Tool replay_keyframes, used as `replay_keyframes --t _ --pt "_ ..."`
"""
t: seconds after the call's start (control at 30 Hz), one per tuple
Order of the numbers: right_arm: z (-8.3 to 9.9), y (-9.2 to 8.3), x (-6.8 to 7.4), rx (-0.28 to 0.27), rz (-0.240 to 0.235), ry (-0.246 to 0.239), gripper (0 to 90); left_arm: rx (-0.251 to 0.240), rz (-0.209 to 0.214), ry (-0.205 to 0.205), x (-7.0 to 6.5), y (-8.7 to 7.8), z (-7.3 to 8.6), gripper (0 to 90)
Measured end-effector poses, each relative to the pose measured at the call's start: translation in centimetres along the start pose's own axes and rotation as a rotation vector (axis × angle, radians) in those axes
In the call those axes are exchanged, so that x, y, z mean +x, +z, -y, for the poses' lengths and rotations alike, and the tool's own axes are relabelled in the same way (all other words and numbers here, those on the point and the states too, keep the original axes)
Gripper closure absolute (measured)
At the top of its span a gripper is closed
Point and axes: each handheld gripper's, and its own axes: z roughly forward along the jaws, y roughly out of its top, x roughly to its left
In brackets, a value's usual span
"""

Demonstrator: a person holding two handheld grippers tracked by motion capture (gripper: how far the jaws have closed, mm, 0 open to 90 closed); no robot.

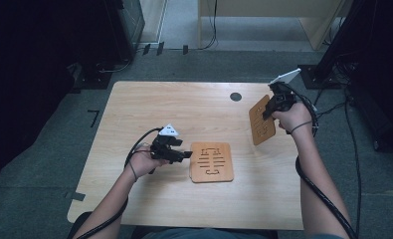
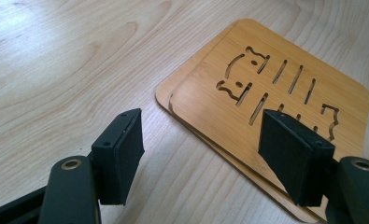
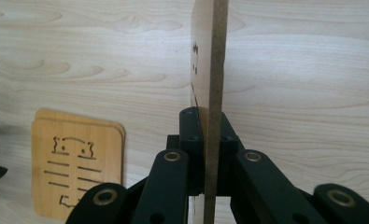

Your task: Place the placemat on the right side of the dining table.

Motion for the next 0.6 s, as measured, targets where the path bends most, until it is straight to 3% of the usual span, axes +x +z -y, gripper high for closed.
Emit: replay_keyframes --t 0.23,0.6 --pt "-1.2 -0.4 -0.9 -0.002 0.037 0.015 87.6 0.004 0.003 0.004 0.0 0.0 0.0 29.9" --pt "-2.3 0.3 -2.2 0.000 0.048 0.050 87.6 0.004 -0.001 0.008 0.1 0.0 0.0 29.9"
